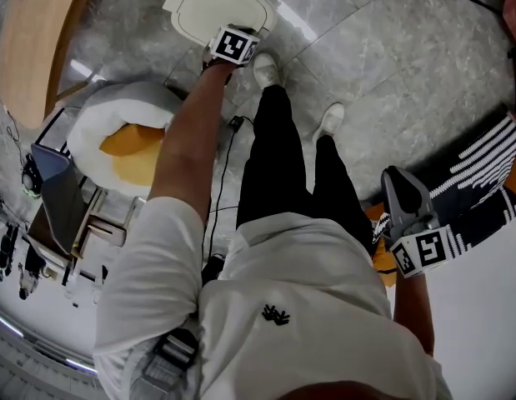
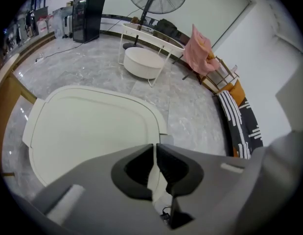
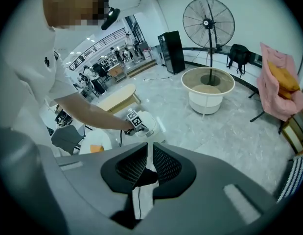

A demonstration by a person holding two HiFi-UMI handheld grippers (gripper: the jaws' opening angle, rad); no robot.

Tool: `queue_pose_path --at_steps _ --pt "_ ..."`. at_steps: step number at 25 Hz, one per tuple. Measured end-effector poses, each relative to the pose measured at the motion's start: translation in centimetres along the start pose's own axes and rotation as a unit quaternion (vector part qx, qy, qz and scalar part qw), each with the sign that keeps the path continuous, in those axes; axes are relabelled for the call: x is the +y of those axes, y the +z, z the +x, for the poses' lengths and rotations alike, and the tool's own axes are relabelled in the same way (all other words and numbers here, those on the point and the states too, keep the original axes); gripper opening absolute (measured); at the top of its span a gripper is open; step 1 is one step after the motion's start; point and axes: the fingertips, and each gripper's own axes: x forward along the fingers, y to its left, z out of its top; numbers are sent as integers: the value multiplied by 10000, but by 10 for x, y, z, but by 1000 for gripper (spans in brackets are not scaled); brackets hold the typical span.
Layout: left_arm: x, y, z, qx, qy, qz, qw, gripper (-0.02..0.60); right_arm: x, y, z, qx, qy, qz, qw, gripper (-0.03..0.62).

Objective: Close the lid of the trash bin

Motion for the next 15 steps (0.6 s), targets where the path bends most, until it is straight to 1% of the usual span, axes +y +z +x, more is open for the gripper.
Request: queue_pose_path --at_steps 4,8,11,15 --pt "-4 -6 -20 -38 112 -71 9999 69 5 0 -9 -152 111 -112 9998 34" --pt "-15 -10 -50 -195 220 -190 9994 69 6 1 -24 -369 219 -242 9988 34" --pt "-31 -12 -78 -352 297 -260 9986 69 9 1 -38 -571 351 -360 9971 34" --pt "-64 -14 -117 -635 359 -410 9965 69 12 -5 -63 -823 537 -533 9937 34"
